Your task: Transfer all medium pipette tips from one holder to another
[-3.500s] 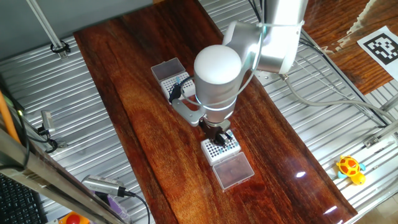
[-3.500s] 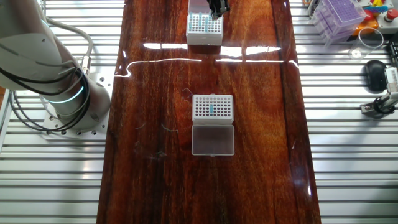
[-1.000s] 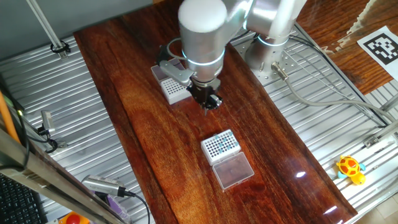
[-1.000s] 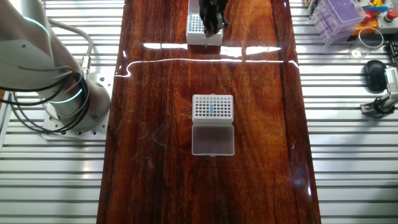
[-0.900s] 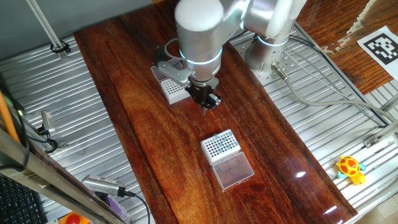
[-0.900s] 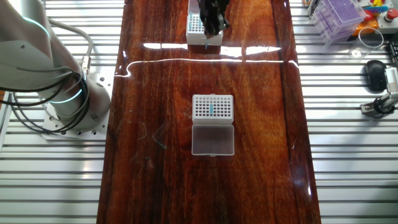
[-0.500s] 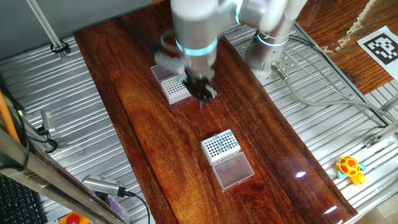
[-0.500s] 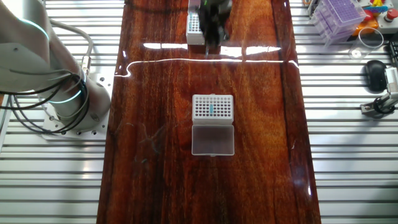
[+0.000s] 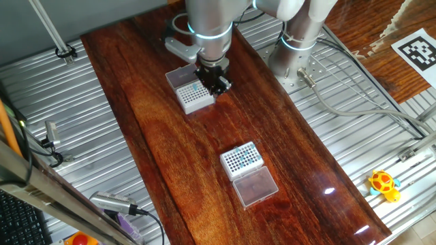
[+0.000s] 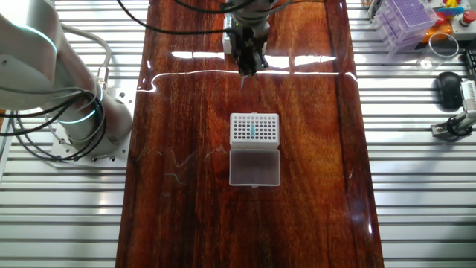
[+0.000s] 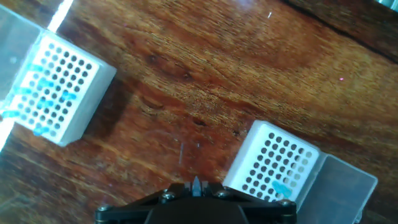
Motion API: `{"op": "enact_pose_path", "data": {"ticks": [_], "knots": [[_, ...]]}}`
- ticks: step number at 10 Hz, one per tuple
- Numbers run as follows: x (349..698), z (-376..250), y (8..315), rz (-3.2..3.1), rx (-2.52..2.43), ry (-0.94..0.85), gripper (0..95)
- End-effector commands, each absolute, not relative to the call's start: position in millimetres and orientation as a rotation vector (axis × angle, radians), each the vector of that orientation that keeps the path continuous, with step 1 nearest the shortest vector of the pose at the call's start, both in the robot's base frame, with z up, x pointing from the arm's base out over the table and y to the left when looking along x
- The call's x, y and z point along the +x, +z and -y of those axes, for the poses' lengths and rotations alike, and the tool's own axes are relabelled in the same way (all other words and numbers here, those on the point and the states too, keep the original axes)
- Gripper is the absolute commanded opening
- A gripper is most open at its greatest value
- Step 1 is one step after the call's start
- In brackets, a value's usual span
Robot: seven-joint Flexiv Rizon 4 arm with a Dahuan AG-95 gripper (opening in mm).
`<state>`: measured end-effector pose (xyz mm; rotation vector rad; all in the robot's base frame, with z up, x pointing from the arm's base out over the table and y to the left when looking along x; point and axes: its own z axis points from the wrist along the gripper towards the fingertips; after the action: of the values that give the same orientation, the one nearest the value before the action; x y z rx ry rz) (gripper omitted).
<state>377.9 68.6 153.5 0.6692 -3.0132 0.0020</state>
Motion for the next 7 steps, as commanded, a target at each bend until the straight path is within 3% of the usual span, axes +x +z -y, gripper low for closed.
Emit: {"op": "enact_pose_path", "data": {"ticks": [1, 7], "knots": [[380, -50, 149, 3.059, 0.595, -0.012, 0.0], [389, -3, 137, 3.062, 0.632, -0.015, 0.0]]}}
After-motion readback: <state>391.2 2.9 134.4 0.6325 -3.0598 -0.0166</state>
